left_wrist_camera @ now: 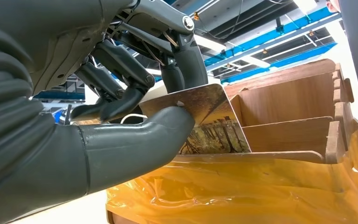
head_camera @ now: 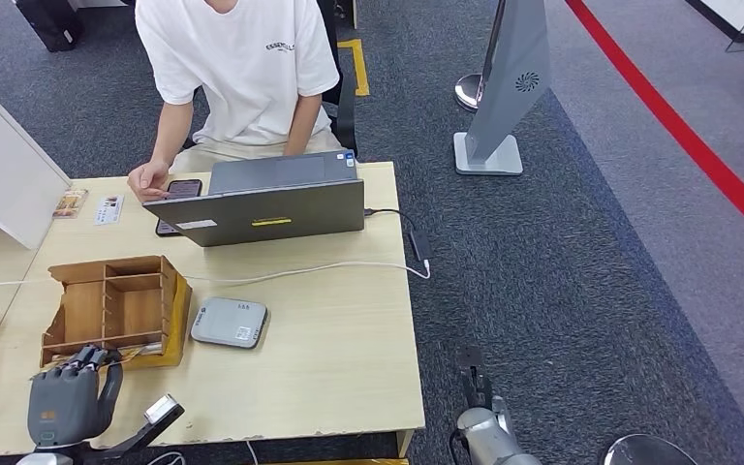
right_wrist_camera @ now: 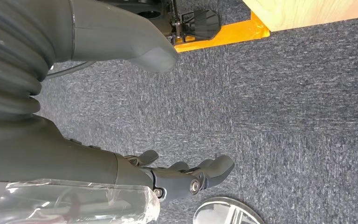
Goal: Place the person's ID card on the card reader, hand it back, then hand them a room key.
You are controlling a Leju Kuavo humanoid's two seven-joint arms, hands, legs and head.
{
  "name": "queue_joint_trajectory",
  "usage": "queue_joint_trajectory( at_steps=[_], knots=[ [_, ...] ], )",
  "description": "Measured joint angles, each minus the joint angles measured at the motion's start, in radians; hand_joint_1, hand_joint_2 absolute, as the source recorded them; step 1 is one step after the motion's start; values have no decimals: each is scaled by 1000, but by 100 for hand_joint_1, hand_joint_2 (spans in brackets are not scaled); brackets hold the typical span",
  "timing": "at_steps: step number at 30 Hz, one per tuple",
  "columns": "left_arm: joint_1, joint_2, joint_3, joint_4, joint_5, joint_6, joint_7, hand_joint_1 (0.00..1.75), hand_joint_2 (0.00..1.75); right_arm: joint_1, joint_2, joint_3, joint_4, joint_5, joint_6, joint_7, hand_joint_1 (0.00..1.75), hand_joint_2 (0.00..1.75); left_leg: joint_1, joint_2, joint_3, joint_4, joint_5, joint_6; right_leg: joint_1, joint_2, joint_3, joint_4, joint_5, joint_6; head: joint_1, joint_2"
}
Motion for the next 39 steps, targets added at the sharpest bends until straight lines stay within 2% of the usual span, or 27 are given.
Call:
queue_joint_trajectory(
  at_steps=[9,14,18,22,30,34,39],
  knots=[
    [3,-7,-10,-13,24,0,-11,175,175,1,0,0,0,-1,-6,3,0,175,0,0,0,0,0,0,0,0,0,0,0,0,0,0],
    [38,-23,-45,-90,26,0,0,175,175,1,-1,-1,0,-8,-9,10,0,175,0,0,0,0,0,0,0,0,0,0,0,0,0,0],
    [102,-23,-147,-230,12,1,113,175,175,2,-6,-5,0,-18,-13,12,0,175,0,0,0,0,0,0,0,0,0,0,0,0,0,0],
    [165,-2,-276,-393,-7,1,212,175,175,5,-12,-10,0,-27,-16,11,0,175,0,0,0,0,0,0,0,0,0,-1,0,0,0,0],
    [237,38,-452,-633,21,1,229,175,175,12,-20,-23,-1,-37,-16,9,0,175,0,0,0,0,0,0,0,0,-1,0,0,0,0,0],
    [191,45,-517,-688,43,0,249,175,175,14,-21,-29,-2,-24,-7,12,0,175,0,0,0,0,0,0,0,-1,0,0,0,0,0,0],
    [-2,46,-580,-649,43,-4,316,175,175,11,-15,-29,-2,9,2,18,0,175,0,-3,0,0,2,-1,0,-3,0,0,2,-1,0,0]
  ],
)
